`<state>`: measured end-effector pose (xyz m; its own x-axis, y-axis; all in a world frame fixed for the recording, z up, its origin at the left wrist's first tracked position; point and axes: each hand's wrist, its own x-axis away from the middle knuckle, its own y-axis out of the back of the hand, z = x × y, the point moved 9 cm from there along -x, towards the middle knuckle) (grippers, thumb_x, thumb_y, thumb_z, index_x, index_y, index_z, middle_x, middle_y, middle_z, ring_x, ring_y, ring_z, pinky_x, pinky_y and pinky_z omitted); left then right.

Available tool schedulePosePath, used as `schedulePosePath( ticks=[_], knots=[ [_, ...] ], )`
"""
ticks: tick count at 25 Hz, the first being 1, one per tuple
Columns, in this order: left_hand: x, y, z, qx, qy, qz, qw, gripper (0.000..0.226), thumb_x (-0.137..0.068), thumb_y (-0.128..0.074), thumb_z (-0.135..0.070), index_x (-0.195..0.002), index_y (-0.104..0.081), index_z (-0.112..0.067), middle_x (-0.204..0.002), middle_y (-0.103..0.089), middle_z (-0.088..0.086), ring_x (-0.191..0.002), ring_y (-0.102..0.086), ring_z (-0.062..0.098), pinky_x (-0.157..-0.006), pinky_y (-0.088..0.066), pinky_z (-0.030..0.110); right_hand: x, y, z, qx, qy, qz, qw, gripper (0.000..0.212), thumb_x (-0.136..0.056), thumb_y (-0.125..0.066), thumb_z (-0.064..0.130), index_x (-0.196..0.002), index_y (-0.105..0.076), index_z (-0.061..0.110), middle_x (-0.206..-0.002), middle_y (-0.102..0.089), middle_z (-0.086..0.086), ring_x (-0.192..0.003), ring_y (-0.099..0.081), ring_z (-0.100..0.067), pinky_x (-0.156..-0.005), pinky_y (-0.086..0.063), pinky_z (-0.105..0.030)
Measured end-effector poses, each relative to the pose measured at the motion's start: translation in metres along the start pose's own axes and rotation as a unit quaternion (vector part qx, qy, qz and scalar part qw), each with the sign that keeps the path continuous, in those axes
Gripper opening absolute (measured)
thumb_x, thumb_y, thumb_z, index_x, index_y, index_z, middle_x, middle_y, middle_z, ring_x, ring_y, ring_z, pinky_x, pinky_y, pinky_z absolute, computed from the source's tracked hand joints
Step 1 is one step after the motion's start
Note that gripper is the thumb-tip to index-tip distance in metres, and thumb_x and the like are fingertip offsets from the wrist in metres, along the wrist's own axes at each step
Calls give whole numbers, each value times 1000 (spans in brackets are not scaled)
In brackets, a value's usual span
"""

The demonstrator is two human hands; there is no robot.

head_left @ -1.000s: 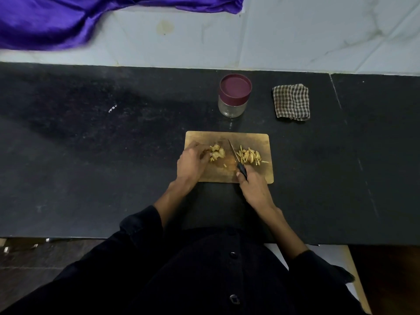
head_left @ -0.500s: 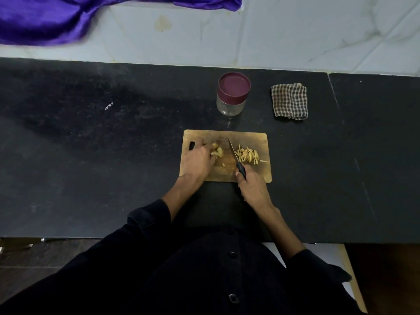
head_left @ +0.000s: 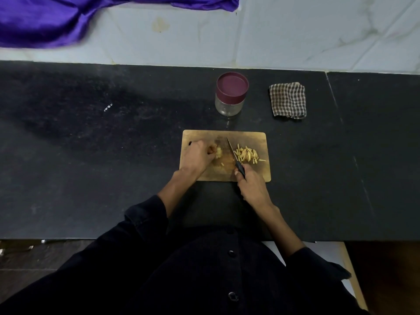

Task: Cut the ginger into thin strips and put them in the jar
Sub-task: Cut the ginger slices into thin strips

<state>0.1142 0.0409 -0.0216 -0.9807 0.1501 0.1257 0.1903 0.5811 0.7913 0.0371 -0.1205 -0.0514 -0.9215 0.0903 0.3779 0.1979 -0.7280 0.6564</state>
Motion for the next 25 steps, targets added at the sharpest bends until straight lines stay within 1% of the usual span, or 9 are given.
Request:
schedulePosePath(
  ticks=[3,6,8,9,11,13,15,20,25],
  knots=[
    [-1,10,-4,54,-9,-10,998,10,-89,-66,-17,-96,-73,-17,-95,-67,-13,-83,-59,-1,-60,-39,4,-1,-1,-2,-2,-3,0,1000,22,-103,-45,29,-115,-53,13,-94,-65,-12,-82,-66,-32,-71,-57,-53],
    [-11,12,-7,67,-14,5,998,8,-89,-66,-15,-91,-73,-18,-90,-67,-11,-73,-59,1,-60,-39,9,-1,-2,-3,-11,-2,1,1000,21,-103,-45,29,-114,-54,13,-93,-65,-10,-83,-66,-32,-71,-57,-52],
    [-21,4,-13,55,-26,49,997,9,-89,-65,-13,-87,-73,-18,-86,-69,-7,-68,-59,0,-60,-42,13,-2,-1,-4,-25,-5,3,1000,21,-103,-45,28,-115,-55,13,-92,-64,-10,-81,-66,-30,-71,-57,-49],
    [-26,-2,-17,41,-34,79,995,9,-89,-65,-13,-87,-73,-17,-86,-70,-4,-69,-60,1,-62,-46,16,-2,0,-5,-33,-7,3,999,21,-103,-45,28,-115,-55,12,-91,-63,-9,-77,-65,-27,-66,-58,-46],
    [-33,-15,-29,-1,-62,143,988,9,-89,-64,-14,-91,-73,-15,-90,-71,-2,-76,-62,5,-72,-52,25,-2,3,-8,-51,-15,2,999,19,-104,-45,26,-112,-54,12,-88,-63,-10,-63,-62,-21,-49,-53,-35],
    [-37,-28,-40,-45,-88,202,974,12,-90,-63,-14,-97,-73,-14,-96,-70,-1,-86,-62,9,-78,-49,26,-1,4,-10,-66,-23,3,998,17,-104,-44,25,-109,-53,11,-84,-63,-11,-54,-59,-17,-40,-46,-28],
    [-41,-37,-48,-79,-106,230,964,14,-90,-63,-14,-101,-71,-15,-100,-69,-2,-90,-61,9,-78,-46,24,-2,4,-11,-71,-27,6,997,17,-104,-44,24,-108,-53,11,-83,-63,-12,-51,-58,-17,-38,-45,-27],
    [-49,-37,-50,-79,-117,197,970,17,-92,-59,-14,-104,-71,-18,-104,-69,-3,-93,-62,9,-86,-53,33,-2,3,-10,-75,-28,13,997,15,-105,-43,25,-106,-51,12,-83,-63,-11,-50,-58,-15,-39,-46,-26],
    [-39,-17,-35,-32,-106,84,990,20,-90,-60,-8,-103,-74,-16,-104,-71,-2,-93,-65,10,-84,-53,29,6,3,-14,-72,-37,9,997,17,-105,-41,24,-111,-50,11,-86,-63,-13,-51,-58,-18,-37,-44,-26]
  ],
)
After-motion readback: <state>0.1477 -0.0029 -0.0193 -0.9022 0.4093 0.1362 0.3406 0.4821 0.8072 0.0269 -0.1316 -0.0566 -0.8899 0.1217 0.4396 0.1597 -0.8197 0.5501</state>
